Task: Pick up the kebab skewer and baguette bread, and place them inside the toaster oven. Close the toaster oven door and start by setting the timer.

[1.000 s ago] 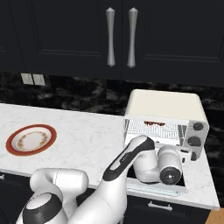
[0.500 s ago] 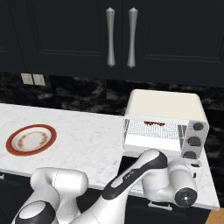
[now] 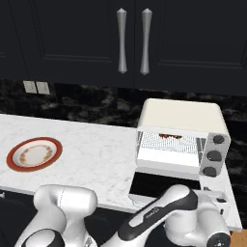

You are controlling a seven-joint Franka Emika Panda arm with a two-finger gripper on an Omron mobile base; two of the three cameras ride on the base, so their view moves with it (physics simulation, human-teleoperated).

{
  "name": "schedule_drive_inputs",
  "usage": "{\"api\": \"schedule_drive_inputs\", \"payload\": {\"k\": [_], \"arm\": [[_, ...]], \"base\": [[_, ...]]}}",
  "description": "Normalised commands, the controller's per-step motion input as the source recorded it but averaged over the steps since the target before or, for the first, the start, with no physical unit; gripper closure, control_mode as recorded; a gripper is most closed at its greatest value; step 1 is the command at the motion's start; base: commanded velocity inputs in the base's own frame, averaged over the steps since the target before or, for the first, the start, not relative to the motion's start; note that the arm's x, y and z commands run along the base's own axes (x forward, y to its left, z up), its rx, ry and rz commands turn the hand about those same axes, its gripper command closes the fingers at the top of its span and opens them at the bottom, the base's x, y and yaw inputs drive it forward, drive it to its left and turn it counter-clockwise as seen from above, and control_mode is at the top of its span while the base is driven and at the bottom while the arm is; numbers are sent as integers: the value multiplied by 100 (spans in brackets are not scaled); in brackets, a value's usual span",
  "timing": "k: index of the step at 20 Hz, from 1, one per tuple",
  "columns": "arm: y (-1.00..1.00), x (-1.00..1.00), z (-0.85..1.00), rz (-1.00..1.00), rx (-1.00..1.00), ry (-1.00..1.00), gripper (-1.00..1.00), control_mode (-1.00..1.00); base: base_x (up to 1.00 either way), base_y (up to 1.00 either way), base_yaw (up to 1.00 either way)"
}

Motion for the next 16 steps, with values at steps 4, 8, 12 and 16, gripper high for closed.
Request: {"api": "schedule_drive_inputs", "payload": {"k": [4,8,12,16], "arm": [[-40,-46,-42,2,5,0,-100,-100],[-43,-36,-51,4,6,0,-100,-100],[-48,-33,-47,6,9,0,-100,-100],[-36,-13,-38,6,6,0,-100,-100]], "base": [[0,0,0],[0,0,0],[0,0,0],[0,0,0]]}}
